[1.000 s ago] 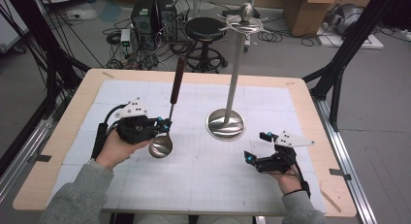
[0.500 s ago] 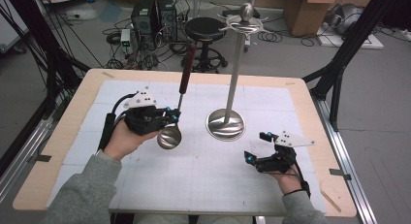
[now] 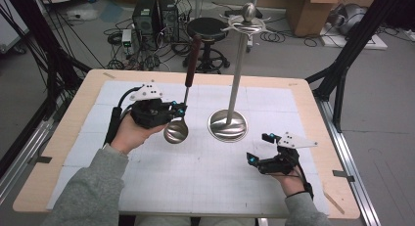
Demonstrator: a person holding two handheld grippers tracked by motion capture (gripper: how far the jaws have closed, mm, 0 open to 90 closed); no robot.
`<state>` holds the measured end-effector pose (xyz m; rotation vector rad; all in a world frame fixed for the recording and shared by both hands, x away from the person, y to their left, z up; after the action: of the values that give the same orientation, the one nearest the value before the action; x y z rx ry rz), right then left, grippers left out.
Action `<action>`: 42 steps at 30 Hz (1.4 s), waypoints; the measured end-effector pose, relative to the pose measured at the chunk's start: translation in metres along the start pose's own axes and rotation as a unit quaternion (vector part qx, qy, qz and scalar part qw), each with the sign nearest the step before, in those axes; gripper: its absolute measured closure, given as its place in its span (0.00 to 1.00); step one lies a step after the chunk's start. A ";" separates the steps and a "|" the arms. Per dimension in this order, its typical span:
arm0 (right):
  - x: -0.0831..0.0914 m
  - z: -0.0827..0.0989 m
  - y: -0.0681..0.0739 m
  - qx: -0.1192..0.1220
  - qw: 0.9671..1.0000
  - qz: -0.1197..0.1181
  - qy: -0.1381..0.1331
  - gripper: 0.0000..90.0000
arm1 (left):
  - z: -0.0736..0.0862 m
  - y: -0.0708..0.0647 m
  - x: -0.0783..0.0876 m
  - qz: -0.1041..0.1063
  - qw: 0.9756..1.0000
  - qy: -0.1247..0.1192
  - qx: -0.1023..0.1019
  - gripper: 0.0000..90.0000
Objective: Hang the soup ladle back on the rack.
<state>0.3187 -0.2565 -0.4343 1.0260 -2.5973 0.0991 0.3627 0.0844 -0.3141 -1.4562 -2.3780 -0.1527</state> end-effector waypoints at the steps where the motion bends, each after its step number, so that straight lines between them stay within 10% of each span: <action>1: 0.000 0.000 0.000 0.000 1.000 -0.001 0.001 0.02 | 0.000 0.000 -0.001 0.001 1.000 0.001 -0.001 0.93; 42: -0.002 0.000 0.003 0.004 1.000 -0.010 0.003 0.02 | -0.040 -0.001 -0.030 0.014 1.000 -0.002 -0.008 0.93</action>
<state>0.3181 -0.2535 -0.4351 1.0533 -2.5829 0.1077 0.3834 0.0480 -0.2869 -1.4970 -2.3642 -0.1617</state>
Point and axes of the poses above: each handheld gripper's, and its own axes: x roughly backward along the jaws, z roughly out of its underside, y roughly to its left, the point moved 4 cm from there along -x, roughly forward along the jaws, and after that the axes turned 7 degrees about z, right-handed, at the moved point
